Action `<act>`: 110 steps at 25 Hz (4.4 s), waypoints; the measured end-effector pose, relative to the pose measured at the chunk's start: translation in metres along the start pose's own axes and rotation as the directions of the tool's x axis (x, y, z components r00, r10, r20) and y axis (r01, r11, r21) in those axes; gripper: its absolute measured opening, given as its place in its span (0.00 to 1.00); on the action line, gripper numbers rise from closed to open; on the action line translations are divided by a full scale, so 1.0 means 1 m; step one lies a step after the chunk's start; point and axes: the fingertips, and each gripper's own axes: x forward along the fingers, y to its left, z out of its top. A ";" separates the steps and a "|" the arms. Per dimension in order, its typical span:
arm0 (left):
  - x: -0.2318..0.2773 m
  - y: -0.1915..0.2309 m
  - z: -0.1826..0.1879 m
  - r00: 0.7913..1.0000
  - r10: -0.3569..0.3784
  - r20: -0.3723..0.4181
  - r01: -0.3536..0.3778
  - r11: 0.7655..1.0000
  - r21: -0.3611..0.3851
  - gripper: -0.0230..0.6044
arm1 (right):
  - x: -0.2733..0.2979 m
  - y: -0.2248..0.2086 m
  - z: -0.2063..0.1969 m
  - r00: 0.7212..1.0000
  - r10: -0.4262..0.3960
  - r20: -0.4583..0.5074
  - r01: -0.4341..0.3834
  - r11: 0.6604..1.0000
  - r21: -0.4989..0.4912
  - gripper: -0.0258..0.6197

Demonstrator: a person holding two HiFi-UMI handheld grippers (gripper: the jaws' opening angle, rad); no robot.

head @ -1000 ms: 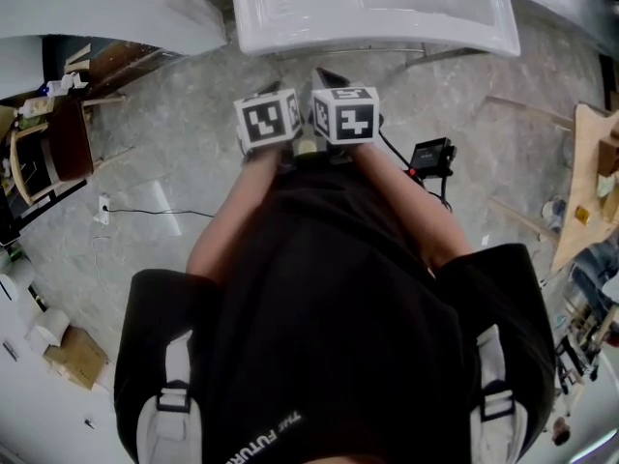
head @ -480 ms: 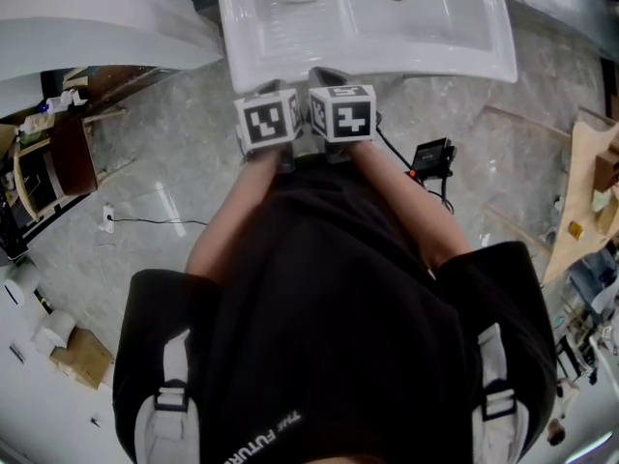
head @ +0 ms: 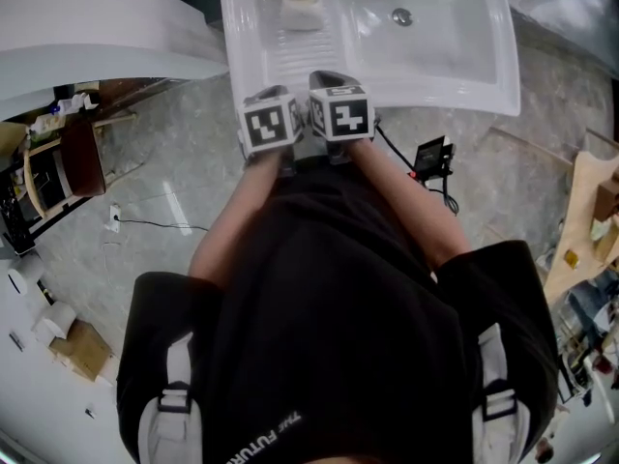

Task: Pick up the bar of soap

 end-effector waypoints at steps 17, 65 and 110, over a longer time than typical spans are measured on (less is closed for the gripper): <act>0.032 0.011 0.033 0.997 0.070 -0.029 -0.072 0.995 -0.069 0.03 | 0.042 -0.006 0.037 0.993 0.108 -0.055 -0.108 0.994 0.001 0.06; 0.066 0.076 0.120 0.993 -0.062 -0.096 0.068 0.996 0.058 0.03 | 0.086 -0.007 0.151 0.984 -0.143 0.108 0.138 0.989 0.056 0.06; 0.093 0.102 0.134 0.977 -0.160 -0.140 0.170 0.984 0.058 0.03 | 0.167 -0.060 0.205 0.913 -0.406 0.045 0.404 0.913 0.050 0.53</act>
